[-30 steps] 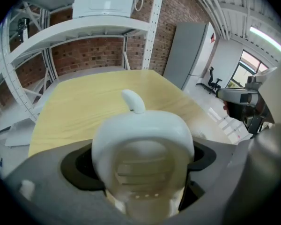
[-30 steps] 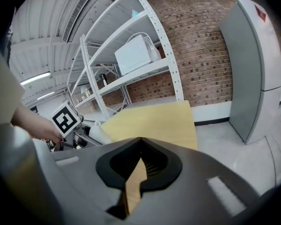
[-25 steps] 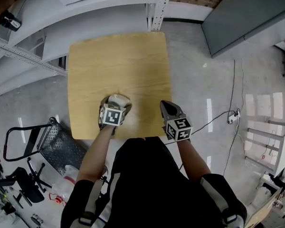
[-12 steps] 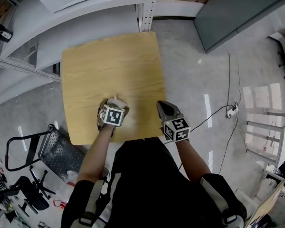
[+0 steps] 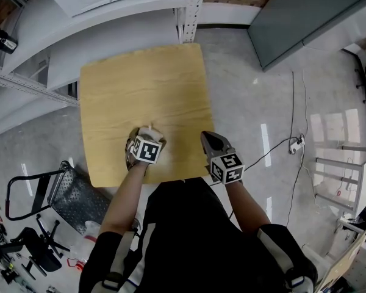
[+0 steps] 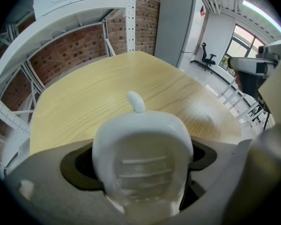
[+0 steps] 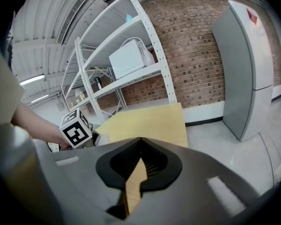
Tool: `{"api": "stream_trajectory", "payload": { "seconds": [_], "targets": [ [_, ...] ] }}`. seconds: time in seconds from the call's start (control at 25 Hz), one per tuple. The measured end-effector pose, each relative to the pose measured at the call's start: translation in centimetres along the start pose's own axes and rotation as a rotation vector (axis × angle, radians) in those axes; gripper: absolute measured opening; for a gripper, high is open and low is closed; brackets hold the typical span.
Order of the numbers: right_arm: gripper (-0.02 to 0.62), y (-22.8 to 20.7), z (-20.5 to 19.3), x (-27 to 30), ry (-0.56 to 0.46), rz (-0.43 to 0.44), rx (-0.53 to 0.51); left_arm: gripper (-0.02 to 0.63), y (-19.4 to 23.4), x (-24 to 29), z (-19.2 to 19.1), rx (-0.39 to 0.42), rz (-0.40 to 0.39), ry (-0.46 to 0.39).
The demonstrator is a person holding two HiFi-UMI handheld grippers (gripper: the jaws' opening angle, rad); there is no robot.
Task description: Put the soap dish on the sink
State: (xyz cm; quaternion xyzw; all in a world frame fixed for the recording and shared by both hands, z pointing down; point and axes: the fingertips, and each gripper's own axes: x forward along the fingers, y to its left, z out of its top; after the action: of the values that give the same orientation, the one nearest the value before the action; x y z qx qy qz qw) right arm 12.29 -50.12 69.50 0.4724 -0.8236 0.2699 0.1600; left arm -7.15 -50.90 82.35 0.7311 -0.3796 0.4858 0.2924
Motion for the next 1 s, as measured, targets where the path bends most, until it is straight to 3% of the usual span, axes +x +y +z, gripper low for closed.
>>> {"api": "stream_trajectory", "payload": {
  "seconds": [0.44,0.64,0.84,1.0],
  "targets": [
    [0.006,1.2,1.5,-0.6,-0.03,0.013,-0.031,0.526,0.5,-2.7,1.6,-0.005,0.004,-0.101],
    [0.006,1.7,3.1,-1.1,-0.068,0.017,-0.043,0.522,1.6,-6.7,4.7,-0.074,0.027,-0.321],
    [0.006,2.9,5.5,-1.7,-0.123,0.027,-0.061,0.502,1.7,-12.7,7.3,-0.117,-0.036,-0.549],
    [0.006,4.4,7.7,-1.9,-0.169,0.041,-0.088,0.405,1.8,-17.7,8.9,-0.146,-0.078,-0.744]
  ]
}}
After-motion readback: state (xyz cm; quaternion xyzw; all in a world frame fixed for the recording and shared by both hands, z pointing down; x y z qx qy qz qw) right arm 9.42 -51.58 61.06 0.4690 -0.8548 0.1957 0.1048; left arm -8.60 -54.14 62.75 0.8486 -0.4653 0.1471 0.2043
